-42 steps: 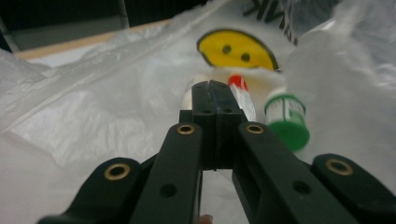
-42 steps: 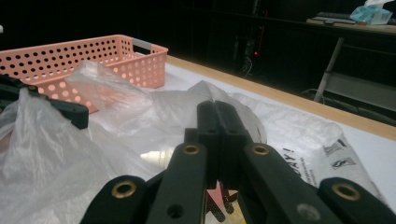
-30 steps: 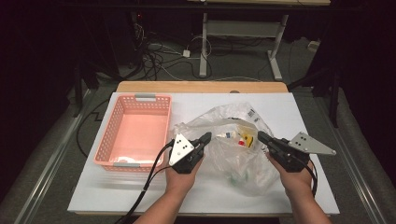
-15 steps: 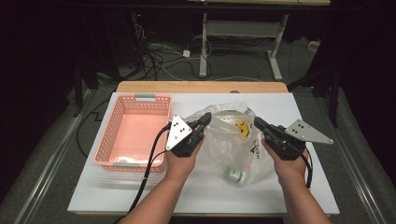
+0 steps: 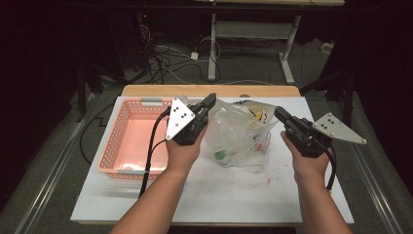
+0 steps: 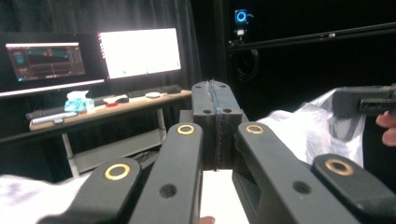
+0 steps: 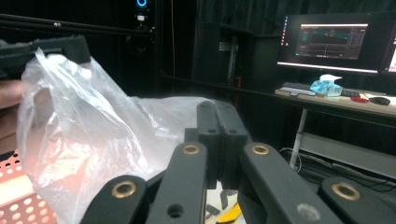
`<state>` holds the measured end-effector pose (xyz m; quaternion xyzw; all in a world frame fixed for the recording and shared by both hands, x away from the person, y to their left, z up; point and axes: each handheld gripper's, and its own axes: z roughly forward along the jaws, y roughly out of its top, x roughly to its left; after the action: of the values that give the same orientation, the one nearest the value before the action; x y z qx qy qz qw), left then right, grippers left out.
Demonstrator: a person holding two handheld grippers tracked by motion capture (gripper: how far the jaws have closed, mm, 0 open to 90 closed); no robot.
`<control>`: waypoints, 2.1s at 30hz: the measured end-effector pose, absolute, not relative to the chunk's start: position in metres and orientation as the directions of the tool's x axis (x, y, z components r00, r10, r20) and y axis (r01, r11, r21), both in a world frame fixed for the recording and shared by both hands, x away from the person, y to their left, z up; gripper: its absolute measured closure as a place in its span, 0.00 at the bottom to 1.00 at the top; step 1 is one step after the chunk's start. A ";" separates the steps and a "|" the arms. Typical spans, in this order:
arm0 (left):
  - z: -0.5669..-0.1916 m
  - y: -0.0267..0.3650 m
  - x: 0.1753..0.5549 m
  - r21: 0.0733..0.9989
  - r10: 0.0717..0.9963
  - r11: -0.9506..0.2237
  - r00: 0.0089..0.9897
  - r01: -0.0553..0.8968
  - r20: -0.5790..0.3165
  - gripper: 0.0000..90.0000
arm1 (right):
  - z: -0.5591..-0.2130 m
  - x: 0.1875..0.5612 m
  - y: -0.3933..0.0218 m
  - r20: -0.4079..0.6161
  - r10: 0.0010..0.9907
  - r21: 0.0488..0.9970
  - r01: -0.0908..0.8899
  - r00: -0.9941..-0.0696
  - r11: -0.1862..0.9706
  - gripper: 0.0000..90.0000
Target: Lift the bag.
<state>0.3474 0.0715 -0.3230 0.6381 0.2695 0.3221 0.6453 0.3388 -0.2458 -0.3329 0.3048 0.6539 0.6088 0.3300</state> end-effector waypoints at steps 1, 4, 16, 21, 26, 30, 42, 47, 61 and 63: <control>-0.320 0.069 0.348 0.997 0.757 -0.021 0.650 -0.080 0.068 0.98 | -0.333 0.339 -0.245 -0.055 0.800 0.998 -0.002 -0.597 0.067 1.00; -0.310 0.063 0.348 0.995 0.749 -0.014 0.658 -0.100 0.077 0.98 | -0.334 0.339 -0.242 -0.055 0.797 0.998 -0.005 -0.602 0.065 1.00; -0.289 0.058 0.339 0.990 0.730 -0.019 0.674 -0.140 0.110 0.98 | -0.333 0.349 -0.225 -0.039 0.787 0.999 -0.003 -0.616 0.047 1.00; -0.319 0.070 0.323 0.998 0.717 -0.062 0.696 0.018 0.032 0.76 | -0.332 0.356 -0.233 -0.058 0.801 0.997 0.005 -0.596 0.076 1.00; -0.344 0.078 0.313 0.990 0.743 -0.096 0.670 0.108 -0.001 0.38 | -0.334 0.357 -0.234 -0.068 0.803 0.995 0.016 -0.592 0.096 1.00; -0.364 0.070 0.325 0.965 0.760 -0.146 0.650 0.219 -0.032 0.35 | -0.337 0.354 -0.231 -0.062 0.801 0.995 0.022 -0.596 0.094 1.00; -0.336 0.069 0.345 0.989 0.773 -0.124 0.633 0.078 0.047 0.98 | -0.337 0.348 -0.234 -0.068 0.794 0.996 0.003 -0.604 0.088 1.00; -0.306 0.054 0.350 0.993 0.754 -0.117 0.651 0.008 0.083 0.98 | -0.332 0.349 -0.227 -0.065 0.787 0.997 -0.007 -0.613 0.077 1.00; -0.297 0.044 0.397 0.995 0.785 -0.090 0.618 0.040 0.046 0.98 | -0.269 0.369 -0.235 -0.079 0.825 0.996 -0.086 -0.560 0.037 1.00; -0.301 0.045 0.402 0.993 0.788 -0.100 0.614 0.058 0.044 0.98 | -0.267 0.376 -0.237 -0.088 0.832 0.995 -0.081 -0.547 0.052 1.00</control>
<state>0.4020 0.0448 -0.3007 0.6749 0.3135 0.3078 0.5929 0.3756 -0.2369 -0.2675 0.3008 0.6246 0.6193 0.3686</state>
